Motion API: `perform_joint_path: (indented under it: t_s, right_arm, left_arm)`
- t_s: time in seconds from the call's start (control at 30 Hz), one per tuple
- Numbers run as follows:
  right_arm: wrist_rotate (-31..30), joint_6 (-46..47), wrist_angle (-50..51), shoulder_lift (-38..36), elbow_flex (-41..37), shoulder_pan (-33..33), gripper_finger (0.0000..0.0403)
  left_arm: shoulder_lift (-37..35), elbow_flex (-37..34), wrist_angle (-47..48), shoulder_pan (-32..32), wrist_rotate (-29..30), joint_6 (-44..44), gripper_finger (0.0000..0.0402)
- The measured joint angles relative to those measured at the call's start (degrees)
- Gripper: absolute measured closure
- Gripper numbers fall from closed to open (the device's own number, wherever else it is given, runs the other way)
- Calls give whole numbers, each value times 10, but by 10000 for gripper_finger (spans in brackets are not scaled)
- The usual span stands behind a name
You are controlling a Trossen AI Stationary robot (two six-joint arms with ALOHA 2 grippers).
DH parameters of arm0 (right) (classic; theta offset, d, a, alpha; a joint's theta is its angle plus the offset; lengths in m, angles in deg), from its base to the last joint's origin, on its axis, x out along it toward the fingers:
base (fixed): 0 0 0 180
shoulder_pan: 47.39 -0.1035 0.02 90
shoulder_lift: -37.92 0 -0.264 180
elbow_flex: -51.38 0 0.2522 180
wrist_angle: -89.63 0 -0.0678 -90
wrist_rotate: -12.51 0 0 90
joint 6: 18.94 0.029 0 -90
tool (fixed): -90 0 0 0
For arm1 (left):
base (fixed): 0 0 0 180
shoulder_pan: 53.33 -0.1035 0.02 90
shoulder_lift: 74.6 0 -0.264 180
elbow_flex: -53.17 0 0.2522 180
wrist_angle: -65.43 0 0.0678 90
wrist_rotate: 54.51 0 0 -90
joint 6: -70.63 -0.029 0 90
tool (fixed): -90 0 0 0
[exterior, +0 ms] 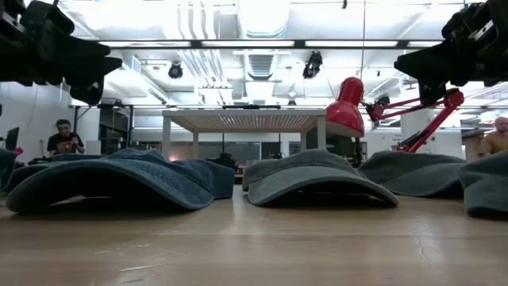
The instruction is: Pick & Place hat
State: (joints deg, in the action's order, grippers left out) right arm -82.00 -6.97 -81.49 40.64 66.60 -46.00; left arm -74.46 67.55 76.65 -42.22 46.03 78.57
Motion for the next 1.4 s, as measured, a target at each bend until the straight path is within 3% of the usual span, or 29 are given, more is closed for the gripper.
perform_joint_path:
  t_s: [0.93, 1.2, 1.4]
  right_arm:
    - [0, 0, 0, 0, 0, 0, 351]
    - [0, 145, -1, 0, 0, 0, 351]
    - [-12, 144, -2, 0, 0, 0, 351]
  left_arm:
    - [0, 0, 0, 0, 0, 0, 266]
    - [0, 0, 0, 0, 0, 0, 266]
    - [0, 0, 0, 0, 0, 0, 266]
